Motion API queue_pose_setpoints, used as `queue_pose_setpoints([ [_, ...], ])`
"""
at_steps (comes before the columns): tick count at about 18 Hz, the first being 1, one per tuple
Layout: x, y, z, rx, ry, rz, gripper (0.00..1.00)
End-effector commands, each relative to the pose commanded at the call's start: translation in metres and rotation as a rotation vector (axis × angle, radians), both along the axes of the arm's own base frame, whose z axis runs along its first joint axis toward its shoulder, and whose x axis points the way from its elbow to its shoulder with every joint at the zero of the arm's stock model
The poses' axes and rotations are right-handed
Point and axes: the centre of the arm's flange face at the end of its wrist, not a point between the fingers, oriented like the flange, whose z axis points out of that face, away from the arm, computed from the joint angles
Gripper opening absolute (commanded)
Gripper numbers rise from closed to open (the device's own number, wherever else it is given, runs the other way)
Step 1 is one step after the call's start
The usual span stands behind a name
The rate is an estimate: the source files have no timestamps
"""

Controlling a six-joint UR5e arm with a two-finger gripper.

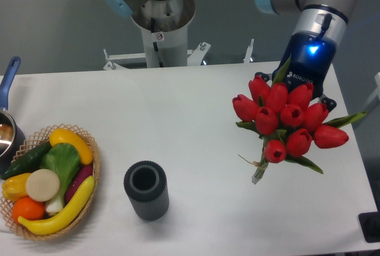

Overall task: Place the flowers on the table
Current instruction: 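Hold the red tulip bouquet in the gripper above the table, then lower the held tulip bouquet down onto the table surface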

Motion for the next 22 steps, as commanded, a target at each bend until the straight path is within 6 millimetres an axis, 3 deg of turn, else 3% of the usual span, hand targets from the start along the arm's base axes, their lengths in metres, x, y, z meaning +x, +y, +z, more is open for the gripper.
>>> queue_pose_setpoints([
  [2,0.002,-0.001,-0.007,-0.007,-0.007,-0.001,0.42],
  [10,0.004,-0.003,-0.004,-0.032,0.003,0.022,0.42],
  [20,0.012,-0.002,-0.005,-0.203,0.087,0.127,0.42],
  [22,0.019,0.008,-0.011,-0.278,0.119,0.15,0.42],
])
